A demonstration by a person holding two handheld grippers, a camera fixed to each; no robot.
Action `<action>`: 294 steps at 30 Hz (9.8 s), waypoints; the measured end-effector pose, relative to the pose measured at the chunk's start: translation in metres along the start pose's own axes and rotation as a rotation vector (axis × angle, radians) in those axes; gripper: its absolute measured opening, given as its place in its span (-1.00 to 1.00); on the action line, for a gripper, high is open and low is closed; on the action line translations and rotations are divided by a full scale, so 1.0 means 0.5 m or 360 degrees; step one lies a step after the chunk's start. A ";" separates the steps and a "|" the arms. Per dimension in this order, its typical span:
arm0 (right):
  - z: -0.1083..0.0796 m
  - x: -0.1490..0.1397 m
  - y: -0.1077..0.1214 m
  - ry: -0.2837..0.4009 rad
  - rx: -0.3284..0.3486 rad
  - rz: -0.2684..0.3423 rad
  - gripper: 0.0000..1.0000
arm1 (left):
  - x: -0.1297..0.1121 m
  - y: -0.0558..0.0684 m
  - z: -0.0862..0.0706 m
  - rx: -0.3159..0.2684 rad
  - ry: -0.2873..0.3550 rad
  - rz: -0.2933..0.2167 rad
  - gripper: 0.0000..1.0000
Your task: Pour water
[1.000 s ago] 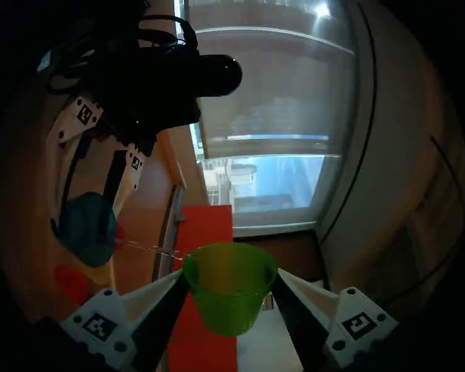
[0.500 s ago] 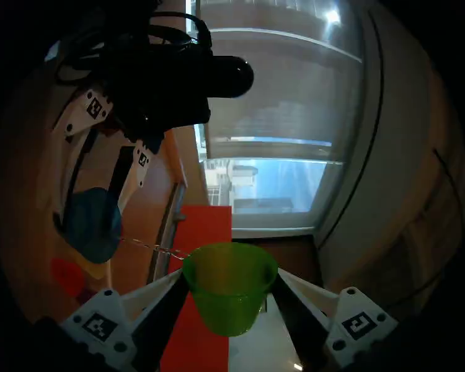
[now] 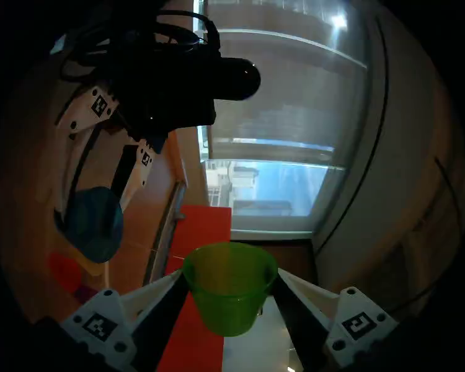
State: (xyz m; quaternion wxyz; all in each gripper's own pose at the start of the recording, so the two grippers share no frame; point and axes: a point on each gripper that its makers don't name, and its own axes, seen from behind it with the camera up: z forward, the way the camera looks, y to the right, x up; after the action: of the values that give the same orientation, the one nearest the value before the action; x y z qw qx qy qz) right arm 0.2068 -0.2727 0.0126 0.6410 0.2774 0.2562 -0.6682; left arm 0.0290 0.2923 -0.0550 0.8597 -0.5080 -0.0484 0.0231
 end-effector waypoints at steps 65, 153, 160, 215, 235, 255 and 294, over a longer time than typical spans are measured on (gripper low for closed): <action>-0.029 -0.041 -0.097 -0.0001 0.0246 0.2290 0.79 | 0.020 -0.038 -0.022 0.0094 -0.0007 0.0015 0.68; -0.148 -0.135 -0.491 -0.0491 0.0786 0.2462 0.81 | -0.262 -0.191 -0.086 0.0193 -0.0872 0.0077 0.68; -0.150 -0.132 -0.520 -0.0510 0.0832 0.2451 0.82 | -0.280 -0.195 -0.083 0.0178 -0.0917 0.0071 0.68; -0.148 -0.116 -0.636 -0.0595 0.0966 0.2469 0.82 | -0.407 -0.197 -0.066 0.0111 -0.1029 -0.0033 0.69; -0.152 -0.114 -0.682 -0.0628 0.0976 0.2453 0.81 | -0.421 -0.208 -0.082 0.0151 -0.1068 -0.0063 1.00; -0.150 -0.115 -0.732 -0.0626 0.0971 0.2398 0.81 | -0.408 -0.213 -0.148 0.0274 -0.1021 -0.0093 1.00; -0.267 -0.118 -0.739 -0.0739 0.0828 0.2457 1.00 | -0.367 -0.195 -0.213 0.0433 -0.0887 -0.0135 1.00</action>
State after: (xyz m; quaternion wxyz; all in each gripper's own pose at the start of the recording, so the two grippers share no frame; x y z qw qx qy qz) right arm -0.1551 -0.1201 -0.0463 0.8695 0.3689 -0.3053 -0.1208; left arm -0.1432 0.1363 -0.0314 0.8735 -0.3600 -0.2999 0.1319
